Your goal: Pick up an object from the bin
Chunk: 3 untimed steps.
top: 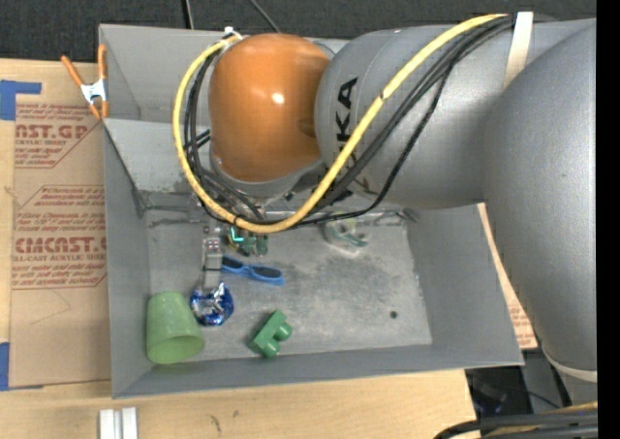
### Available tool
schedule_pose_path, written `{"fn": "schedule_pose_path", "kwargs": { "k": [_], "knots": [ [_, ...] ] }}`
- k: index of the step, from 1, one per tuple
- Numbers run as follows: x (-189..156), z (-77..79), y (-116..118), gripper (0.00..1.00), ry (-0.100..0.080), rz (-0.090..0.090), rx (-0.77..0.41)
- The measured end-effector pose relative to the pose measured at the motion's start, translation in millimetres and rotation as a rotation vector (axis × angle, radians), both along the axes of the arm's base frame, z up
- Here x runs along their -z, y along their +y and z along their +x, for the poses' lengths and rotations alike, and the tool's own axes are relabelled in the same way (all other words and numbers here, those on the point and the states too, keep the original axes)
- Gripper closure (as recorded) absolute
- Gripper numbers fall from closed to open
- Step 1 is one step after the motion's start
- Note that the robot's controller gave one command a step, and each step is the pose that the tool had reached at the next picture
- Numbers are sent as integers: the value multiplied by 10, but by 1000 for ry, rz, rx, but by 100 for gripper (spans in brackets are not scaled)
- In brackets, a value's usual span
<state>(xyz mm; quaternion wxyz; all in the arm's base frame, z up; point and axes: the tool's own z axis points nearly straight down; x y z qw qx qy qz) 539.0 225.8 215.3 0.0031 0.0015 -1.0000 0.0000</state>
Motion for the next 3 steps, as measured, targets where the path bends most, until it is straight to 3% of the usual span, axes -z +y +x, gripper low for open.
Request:
{"fn": "schedule_pose_path", "kwargs": {
  "k": [1, 2, 3],
  "knots": [
    [1069, -97, -606, 0, 1, -3, -119],
    [1457, 10, -559, 0, -8, 2, -317],
    [1434, 27, -552, 100, -15, 5, -316]
  ]
}}
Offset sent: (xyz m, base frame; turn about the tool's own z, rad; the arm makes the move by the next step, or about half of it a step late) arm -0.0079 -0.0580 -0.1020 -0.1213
